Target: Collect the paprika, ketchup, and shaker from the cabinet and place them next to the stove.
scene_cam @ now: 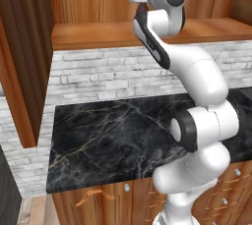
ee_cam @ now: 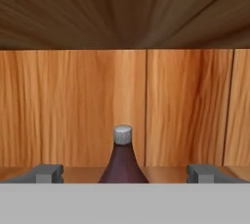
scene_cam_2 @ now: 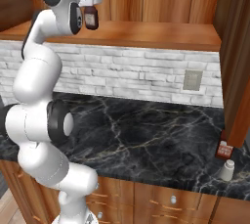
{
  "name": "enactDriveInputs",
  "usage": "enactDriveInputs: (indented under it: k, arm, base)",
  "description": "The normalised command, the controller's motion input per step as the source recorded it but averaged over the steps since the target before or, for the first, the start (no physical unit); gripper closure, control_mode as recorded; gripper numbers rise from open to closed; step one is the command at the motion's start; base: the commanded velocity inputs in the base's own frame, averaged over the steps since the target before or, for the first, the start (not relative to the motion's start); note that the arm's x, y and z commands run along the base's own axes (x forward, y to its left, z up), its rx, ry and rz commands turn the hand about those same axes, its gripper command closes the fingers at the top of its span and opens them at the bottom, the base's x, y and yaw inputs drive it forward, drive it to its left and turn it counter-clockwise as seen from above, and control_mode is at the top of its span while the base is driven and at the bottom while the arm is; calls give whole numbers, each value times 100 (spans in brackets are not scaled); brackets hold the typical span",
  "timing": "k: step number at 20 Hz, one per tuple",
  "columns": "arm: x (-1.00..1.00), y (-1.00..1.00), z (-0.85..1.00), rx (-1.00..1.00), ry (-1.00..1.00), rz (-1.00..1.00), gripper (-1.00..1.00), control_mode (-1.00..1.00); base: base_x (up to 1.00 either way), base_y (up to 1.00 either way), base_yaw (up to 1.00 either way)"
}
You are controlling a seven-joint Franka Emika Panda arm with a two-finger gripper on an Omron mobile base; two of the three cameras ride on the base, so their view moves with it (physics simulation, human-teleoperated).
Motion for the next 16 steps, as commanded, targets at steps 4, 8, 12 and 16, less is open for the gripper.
enactDriveInputs:
  k: [4, 8, 12, 16]
  arm:
    - [33, 0, -1, 0, 0, 0, -100, -100]
    - [27, 2, -11, 0, 0, 0, -100, -100]
    - [23, 7, -14, -1, 0, 0, -100, -100]
    - [16, 6, -9, 0, 0, 0, -100, -100]
  base:
    - [0, 0, 0]
    - [0, 0, 0]
    - [0, 0, 0]
    - [0, 0, 0]
